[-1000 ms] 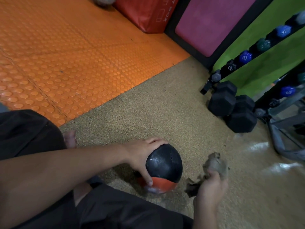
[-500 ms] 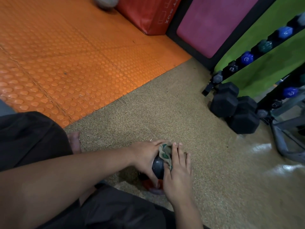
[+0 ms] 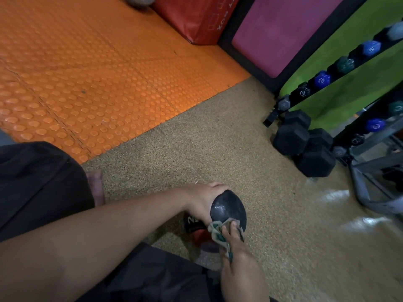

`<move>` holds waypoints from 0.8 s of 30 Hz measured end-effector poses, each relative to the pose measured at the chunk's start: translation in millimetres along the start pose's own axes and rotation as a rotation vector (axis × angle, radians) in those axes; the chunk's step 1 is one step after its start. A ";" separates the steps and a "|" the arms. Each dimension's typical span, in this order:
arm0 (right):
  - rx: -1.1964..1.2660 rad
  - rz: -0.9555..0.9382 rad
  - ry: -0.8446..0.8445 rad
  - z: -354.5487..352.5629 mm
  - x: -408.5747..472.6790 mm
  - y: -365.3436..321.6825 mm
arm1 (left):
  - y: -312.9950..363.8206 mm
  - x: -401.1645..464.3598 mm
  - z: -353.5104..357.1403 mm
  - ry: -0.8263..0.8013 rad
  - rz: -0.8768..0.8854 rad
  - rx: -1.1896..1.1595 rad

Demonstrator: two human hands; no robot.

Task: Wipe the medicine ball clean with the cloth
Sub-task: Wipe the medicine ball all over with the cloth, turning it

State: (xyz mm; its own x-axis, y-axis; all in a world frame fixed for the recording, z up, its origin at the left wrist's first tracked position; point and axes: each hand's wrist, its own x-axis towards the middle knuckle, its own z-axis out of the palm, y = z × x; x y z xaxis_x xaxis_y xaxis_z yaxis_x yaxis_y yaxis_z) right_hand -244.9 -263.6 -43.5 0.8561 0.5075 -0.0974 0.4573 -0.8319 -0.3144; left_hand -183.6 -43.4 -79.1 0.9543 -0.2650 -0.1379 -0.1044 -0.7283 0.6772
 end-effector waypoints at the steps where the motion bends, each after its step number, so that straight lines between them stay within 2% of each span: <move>1: 0.109 0.055 -0.036 -7.3 0.9 3.0 | 1.0 1.3 0.1 -0.004 -0.011 -0.005; 3: 0.449 0.154 -0.028 -21.2 3.0 8.4 | 1.6 2.7 -0.1 -0.012 -0.031 -0.027; 4: 0.578 0.197 0.040 -24.9 3.8 10.1 | 1.0 3.3 0.0 -0.013 -0.040 -0.043; 6: 0.722 0.292 0.287 -25.7 7.1 0.7 | -1.2 3.3 -0.3 -0.012 -0.057 -0.084; 7: 0.805 0.358 0.465 -24.4 10.1 -5.6 | -1.8 2.8 -1.2 -0.012 -0.060 -0.102; 9: 1.128 0.407 0.857 -27.8 21.0 -22.2 | -2.6 2.0 -2.4 -0.001 -0.061 -0.130; 10: 1.218 0.416 0.951 -30.4 28.8 -20.6 | -2.8 1.7 -3.2 0.002 -0.068 -0.145; 11: 1.228 0.417 0.951 -32.8 37.0 -19.8 | -3.6 1.8 -3.1 -0.001 -0.077 -0.153; 12: 1.158 0.382 0.809 -32.8 45.8 -15.4 | -4.3 2.7 -3.0 -0.001 -0.078 -0.148; 14: 0.728 0.194 0.365 -24.4 62.8 -5.2 | -4.7 5.1 -0.4 0.004 -0.053 -0.124; 16: 0.323 0.000 0.070 -12.0 73.2 -1.1 | -0.9 4.9 1.2 0.007 -0.029 -0.074; 18: 0.184 -0.033 0.010 -7.6 86.9 2.3 | -0.1 3.7 1.6 0.026 -0.028 -0.054; 20: 0.219 0.006 -0.025 -13.9 101.8 5.7 | -2.9 4.2 3.4 0.039 -0.035 -0.041; 24: 0.492 0.266 -0.029 -26.2 135.2 0.1 | -4.3 1.7 6.3 0.018 -0.050 -0.025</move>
State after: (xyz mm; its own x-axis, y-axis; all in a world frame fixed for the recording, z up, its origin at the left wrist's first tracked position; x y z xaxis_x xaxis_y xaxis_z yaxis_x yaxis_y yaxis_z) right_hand -122.8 -201.0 -32.0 0.9167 0.3060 -0.2570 0.0546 -0.7329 -0.6781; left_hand -183.3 -44.7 -86.8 0.9632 -0.2166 -0.1591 -0.0493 -0.7245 0.6875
